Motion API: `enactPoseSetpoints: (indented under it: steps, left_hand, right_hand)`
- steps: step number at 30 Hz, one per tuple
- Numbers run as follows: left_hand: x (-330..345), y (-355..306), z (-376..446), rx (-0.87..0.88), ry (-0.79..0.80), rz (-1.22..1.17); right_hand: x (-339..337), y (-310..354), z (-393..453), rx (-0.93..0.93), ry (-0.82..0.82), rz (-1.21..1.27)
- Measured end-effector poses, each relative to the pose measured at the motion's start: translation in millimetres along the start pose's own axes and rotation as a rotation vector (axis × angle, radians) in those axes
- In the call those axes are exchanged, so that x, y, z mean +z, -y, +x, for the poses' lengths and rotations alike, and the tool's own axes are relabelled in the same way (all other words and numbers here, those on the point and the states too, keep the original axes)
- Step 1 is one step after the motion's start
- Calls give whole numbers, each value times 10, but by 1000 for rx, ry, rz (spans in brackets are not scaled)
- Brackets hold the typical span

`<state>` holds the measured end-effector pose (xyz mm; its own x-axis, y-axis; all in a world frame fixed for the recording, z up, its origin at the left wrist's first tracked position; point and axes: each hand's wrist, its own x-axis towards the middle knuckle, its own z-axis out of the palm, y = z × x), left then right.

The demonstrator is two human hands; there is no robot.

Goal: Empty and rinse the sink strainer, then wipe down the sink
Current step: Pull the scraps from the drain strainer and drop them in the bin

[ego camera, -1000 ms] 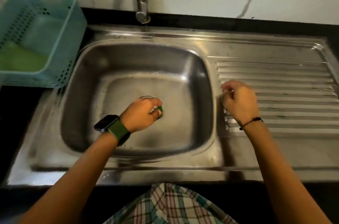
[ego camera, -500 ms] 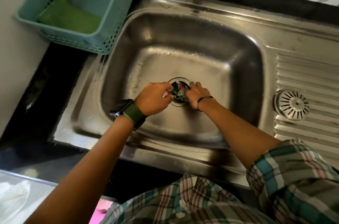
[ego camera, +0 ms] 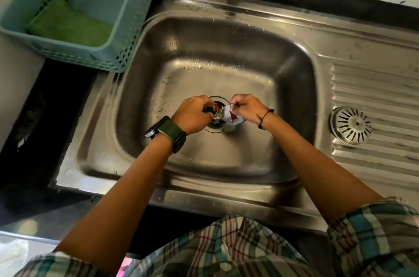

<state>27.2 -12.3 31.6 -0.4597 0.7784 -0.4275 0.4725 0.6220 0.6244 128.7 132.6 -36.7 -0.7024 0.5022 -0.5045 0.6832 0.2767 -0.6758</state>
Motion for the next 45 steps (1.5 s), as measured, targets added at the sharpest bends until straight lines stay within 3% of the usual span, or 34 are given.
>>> enactPoseSetpoints:
  steps: [3, 7, 10, 14, 16, 18, 20, 30, 38, 42, 45]
  left_hand:
    - [61, -13, 112, -119, 71, -214]
    - [117, -45, 220, -220, 152, -464]
    - [97, 21, 276, -229, 67, -416]
    - [-29, 193, 340, -271, -17, -291]
    - [-76, 302, 357, -286, -43, -281]
    - [-96, 358, 365, -302, -60, -289]
    - [-99, 397, 370, -323, -71, -288]
    - [-138, 513, 395, -381, -74, -298]
    - [-107, 477, 492, -417, -83, -245]
    - [-35, 446, 514, -436, -58, -256]
    - [26, 401, 521, -436, -72, -308]
  right_hand:
    - [-105, 151, -183, 7, 177, 397]
    - [-58, 332, -201, -95, 147, 392]
    - [3, 400, -107, -129, 70, 388]
    - [150, 307, 83, 26, -22, 598]
    - [269, 199, 214, 100, -107, 295]
    - [375, 108, 312, 108, -83, -211]
    - [498, 81, 367, 75, -35, -485]
    - [812, -126, 436, -65, 31, -907]
    - [553, -134, 445, -64, -59, -577]
    - [319, 105, 325, 24, -157, -39]
    - [240, 375, 133, -82, -126, 254]
